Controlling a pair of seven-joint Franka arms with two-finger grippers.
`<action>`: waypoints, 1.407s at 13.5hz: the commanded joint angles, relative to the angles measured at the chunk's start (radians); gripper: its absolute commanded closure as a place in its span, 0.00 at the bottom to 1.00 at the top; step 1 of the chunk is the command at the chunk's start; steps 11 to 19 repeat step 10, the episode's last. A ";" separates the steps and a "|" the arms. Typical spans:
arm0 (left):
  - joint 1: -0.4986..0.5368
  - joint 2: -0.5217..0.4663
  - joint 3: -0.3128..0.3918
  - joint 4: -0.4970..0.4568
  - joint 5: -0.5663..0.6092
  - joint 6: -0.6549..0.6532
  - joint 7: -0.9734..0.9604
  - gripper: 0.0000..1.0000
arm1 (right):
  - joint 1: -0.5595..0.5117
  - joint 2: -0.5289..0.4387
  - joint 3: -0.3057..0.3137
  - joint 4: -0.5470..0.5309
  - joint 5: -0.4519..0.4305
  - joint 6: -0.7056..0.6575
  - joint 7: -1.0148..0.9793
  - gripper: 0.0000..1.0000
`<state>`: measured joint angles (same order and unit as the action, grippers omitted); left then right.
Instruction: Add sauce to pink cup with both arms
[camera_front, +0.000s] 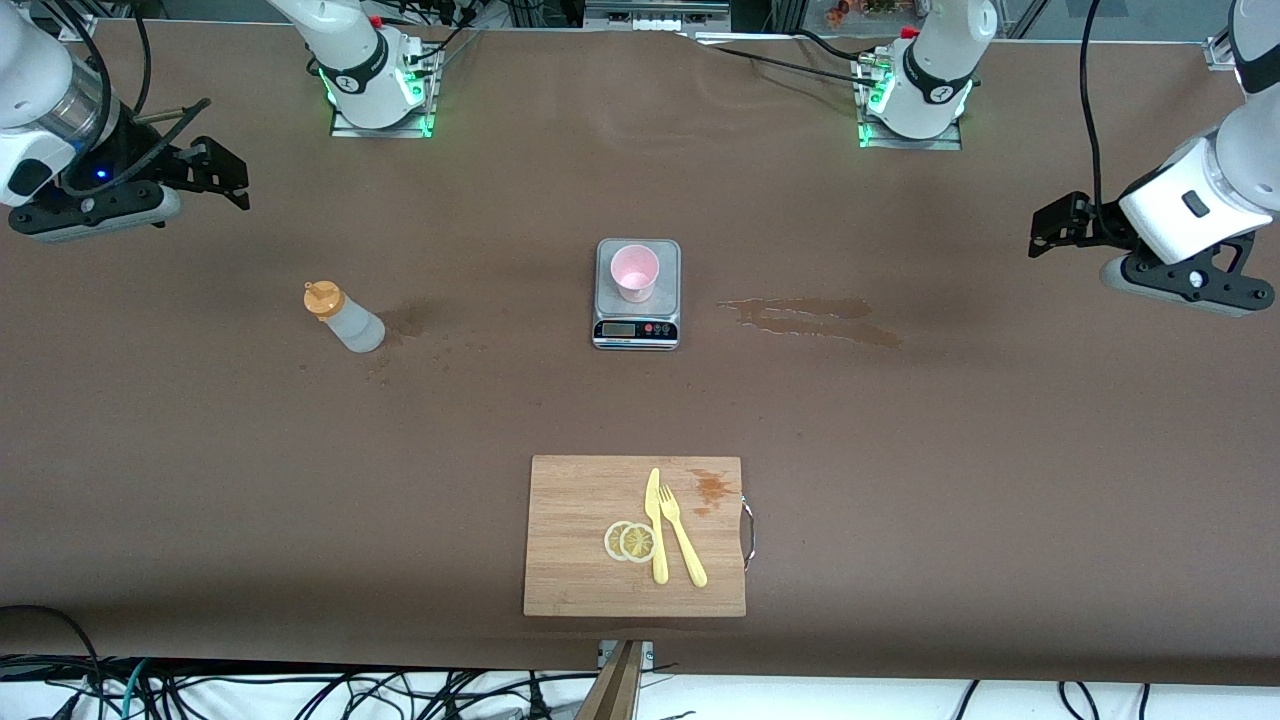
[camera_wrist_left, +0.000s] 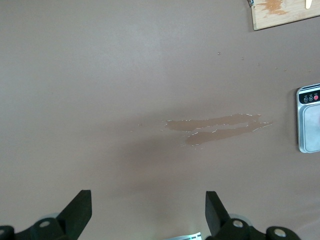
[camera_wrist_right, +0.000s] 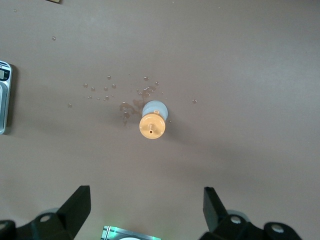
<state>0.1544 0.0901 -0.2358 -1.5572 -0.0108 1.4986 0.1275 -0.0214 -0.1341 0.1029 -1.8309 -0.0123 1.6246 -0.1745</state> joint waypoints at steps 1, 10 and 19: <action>-0.004 0.051 -0.005 0.092 0.023 -0.008 0.004 0.00 | 0.020 0.011 -0.018 0.033 -0.005 -0.023 0.012 0.00; -0.002 0.054 -0.005 0.092 0.022 -0.009 0.007 0.00 | 0.020 0.007 -0.020 0.056 -0.002 -0.025 0.016 0.00; -0.002 0.054 -0.005 0.092 0.022 -0.009 0.007 0.00 | 0.020 0.007 -0.020 0.056 -0.002 -0.025 0.016 0.00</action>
